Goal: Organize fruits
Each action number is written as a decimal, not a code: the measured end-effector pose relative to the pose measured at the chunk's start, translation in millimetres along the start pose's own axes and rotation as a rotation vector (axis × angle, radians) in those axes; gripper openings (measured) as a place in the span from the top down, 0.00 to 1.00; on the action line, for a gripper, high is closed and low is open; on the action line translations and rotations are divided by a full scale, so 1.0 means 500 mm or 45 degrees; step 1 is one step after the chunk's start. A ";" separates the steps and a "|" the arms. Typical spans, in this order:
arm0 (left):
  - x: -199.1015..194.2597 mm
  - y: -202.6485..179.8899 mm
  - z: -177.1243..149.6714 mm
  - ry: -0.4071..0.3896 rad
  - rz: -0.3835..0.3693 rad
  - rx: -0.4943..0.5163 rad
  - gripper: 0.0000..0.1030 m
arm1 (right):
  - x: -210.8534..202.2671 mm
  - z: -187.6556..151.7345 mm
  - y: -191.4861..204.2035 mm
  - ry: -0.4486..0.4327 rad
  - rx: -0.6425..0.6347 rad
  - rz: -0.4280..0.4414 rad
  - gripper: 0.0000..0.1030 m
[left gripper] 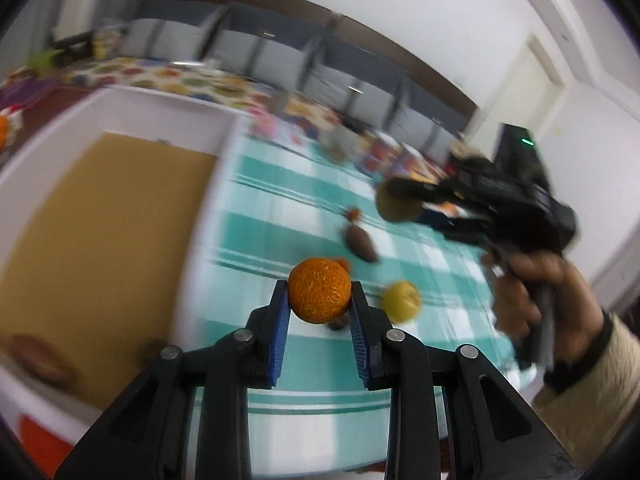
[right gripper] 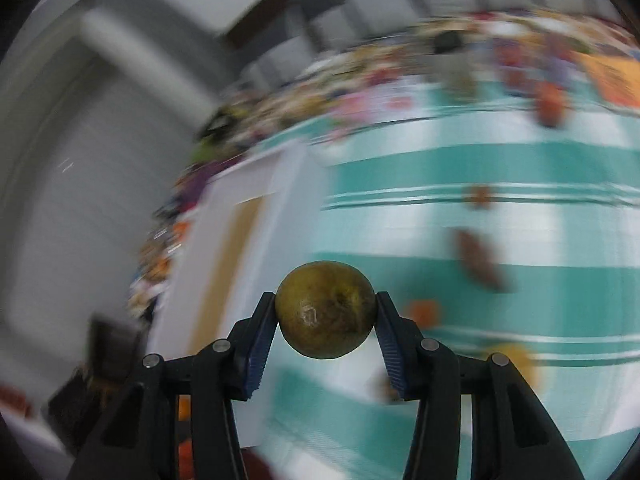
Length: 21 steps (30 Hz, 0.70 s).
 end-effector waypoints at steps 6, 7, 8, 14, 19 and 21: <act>-0.018 0.243 -0.044 0.173 0.266 -0.207 0.72 | 0.149 -0.145 0.266 0.226 -0.298 0.130 0.53; -0.013 0.275 -0.061 0.210 0.313 -0.220 0.72 | 0.176 -0.169 0.289 0.254 -0.358 0.105 0.53; -0.010 0.294 -0.073 0.232 0.343 -0.226 0.72 | 0.205 -0.193 0.306 0.280 -0.408 0.073 0.53; -0.005 0.335 -0.117 0.282 0.431 -0.233 0.65 | 0.325 -0.259 0.300 0.347 -0.541 -0.135 0.52; -0.037 0.334 -0.079 0.176 0.491 -0.234 0.30 | 0.302 -0.188 0.290 0.178 -0.457 -0.135 0.33; -0.051 0.319 -0.054 0.123 0.493 -0.220 0.28 | 0.252 -0.156 0.285 0.092 -0.441 -0.118 0.28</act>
Point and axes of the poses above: each gripper's, at about its wrist camera, not at the fingertips, and x roughly the way its jaws point, y to its left, z to its top, the point moved 10 cm from there along x, roughly the way its jaws point, and after that the axes turned 9 degrees about x, right-handed, at the moved point
